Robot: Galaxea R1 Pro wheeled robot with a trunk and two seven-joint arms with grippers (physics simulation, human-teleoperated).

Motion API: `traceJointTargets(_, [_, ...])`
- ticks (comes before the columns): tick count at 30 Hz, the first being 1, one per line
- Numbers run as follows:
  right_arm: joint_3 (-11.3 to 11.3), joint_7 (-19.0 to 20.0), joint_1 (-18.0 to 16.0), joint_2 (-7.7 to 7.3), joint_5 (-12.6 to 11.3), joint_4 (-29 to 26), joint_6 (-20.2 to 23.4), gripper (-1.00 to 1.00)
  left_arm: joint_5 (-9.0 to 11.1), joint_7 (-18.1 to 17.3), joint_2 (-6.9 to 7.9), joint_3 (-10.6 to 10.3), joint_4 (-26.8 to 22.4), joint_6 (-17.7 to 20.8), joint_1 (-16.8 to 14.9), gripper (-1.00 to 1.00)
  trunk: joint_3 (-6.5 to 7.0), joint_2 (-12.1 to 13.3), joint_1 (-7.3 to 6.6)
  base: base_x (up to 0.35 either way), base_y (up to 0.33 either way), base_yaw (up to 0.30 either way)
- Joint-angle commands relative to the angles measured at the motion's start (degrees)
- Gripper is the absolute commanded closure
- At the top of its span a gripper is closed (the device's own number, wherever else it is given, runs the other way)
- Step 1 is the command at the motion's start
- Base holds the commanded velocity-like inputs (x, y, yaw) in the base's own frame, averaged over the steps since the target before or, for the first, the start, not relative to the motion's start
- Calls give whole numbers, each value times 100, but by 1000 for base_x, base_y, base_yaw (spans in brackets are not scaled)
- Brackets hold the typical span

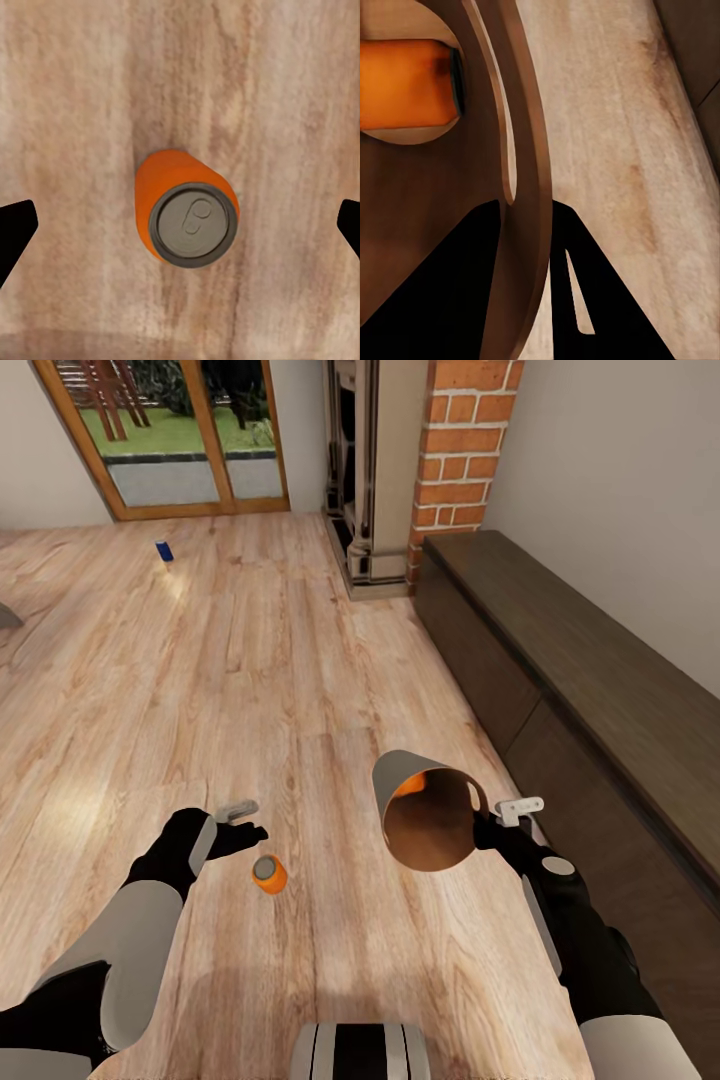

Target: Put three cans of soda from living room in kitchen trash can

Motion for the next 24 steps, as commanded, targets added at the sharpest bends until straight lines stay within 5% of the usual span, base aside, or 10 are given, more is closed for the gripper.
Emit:
traceJointTargets(1, [0,31,-2,0,-53,-8,3,100,0,0,-2,0,0,-2,1,-100,-9,0,-1,0,0,0])
traceJointTargets(9, [-3,27,-42,4,-50,-152,50,100,-22,0,-52,0,4,-161,-2,-100,-80,0,-1,0,0,0])
traceJointTargets(13, [-2,97,-90,-17,-49,-534,548,100,-25,0,-69,0,5,-192,-1,-100,-115,0,-1,0,0,0])
traceJointTargets(24, [-8,192,-411,-13,-45,-708,924,100,-26,9,-103,0,5,-207,0,-100,-213,0,-1,0,0,0])
